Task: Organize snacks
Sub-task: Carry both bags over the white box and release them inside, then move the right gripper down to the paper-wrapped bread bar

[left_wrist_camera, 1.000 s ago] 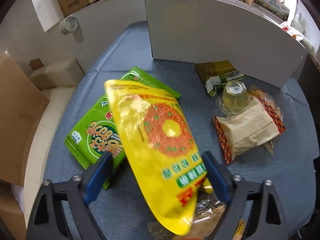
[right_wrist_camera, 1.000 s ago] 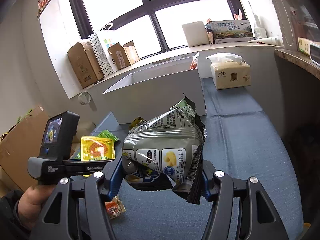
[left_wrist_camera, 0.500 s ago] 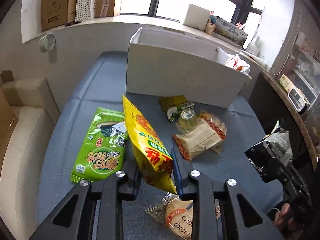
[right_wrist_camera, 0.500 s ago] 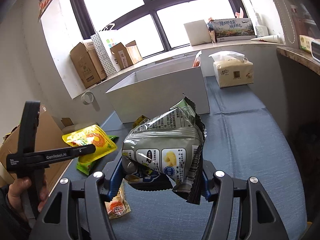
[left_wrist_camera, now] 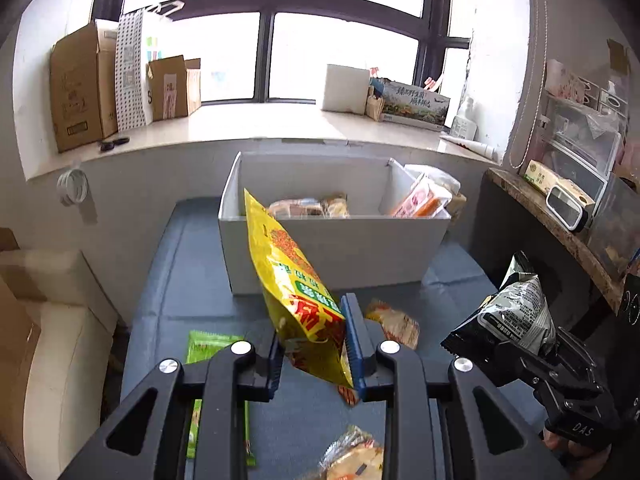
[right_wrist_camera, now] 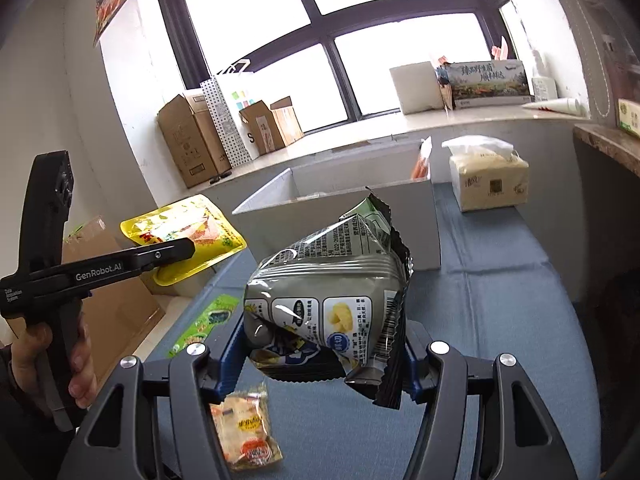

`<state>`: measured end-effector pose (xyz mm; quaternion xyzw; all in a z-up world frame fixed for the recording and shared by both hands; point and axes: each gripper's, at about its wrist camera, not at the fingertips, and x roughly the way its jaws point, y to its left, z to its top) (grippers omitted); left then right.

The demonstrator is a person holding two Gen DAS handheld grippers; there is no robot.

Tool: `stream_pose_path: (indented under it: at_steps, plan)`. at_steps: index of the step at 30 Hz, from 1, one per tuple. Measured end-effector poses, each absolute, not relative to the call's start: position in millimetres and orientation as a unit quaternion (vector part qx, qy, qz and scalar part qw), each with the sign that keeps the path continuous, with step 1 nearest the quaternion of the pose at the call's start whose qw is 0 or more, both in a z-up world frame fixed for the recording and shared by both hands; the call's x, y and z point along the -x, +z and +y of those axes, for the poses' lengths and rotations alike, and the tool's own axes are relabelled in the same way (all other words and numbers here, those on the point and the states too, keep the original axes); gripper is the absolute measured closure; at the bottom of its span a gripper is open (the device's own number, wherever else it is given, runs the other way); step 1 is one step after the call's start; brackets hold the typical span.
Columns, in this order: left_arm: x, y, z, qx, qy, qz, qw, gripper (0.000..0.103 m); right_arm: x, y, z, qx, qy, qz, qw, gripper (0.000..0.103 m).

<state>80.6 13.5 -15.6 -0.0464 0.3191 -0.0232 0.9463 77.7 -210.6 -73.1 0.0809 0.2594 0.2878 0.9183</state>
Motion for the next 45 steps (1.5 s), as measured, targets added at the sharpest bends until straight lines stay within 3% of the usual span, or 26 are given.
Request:
stream_pose_path:
  at_steps: [8, 15, 17, 18, 19, 20, 31, 38, 45]
  plan:
    - [-155.2, 35.4, 19.5, 0.021, -0.052, 0.274, 0.960, 0.073, -153.1, -15.3, -190.3, -0.039, 0.282, 0.232, 0.930, 0.036]
    - [-238.5, 27.2, 25.8, -0.006, -0.046, 0.305, 0.951, 0.072, -253.2, 1.3, -166.4, -0.025, 0.257, 0.276, 0.926, 0.035]
    - [-252.6, 18.7, 28.5, -0.014, -0.049, 0.305, 0.951, 0.058, -272.9, 1.7, -159.8, -0.008, 0.248, 0.279, 0.928, 0.027]
    - [-259.0, 14.7, 29.9, -0.026, -0.036, 0.304, 0.952, 0.025, -282.3, 1.0, -157.6, -0.002, 0.245, 0.283, 0.928, 0.015]
    - [-262.6, 9.4, 31.9, -0.035, -0.020, 0.305, 0.951, 0.000, -292.0, -0.3, -156.9, -0.001, 0.236, 0.290, 0.927, 0.007]
    - [-263.5, 6.6, 34.9, -0.038, -0.010, 0.299, 0.954, 0.000, -300.6, -1.6, -158.0, -0.009, 0.222, 0.299, 0.928, 0.000]
    - [-228.2, 1.5, 50.5, -0.013, -0.034, 0.305, 0.952, 0.000, -283.1, -0.3, -174.3, -0.040, 0.219, 0.283, 0.933, 0.000]
    - [-165.5, 11.5, 53.2, -0.005, -0.039, 0.297, 0.954, 0.000, -212.5, 8.6, -183.7, -0.046, 0.271, 0.237, 0.932, 0.000]
    - [-78.0, -16.4, 67.0, 0.015, -0.033, 0.315, 0.948, 0.000, -127.9, -36.6, -182.4, -0.023, 0.295, 0.256, 0.920, 0.000]
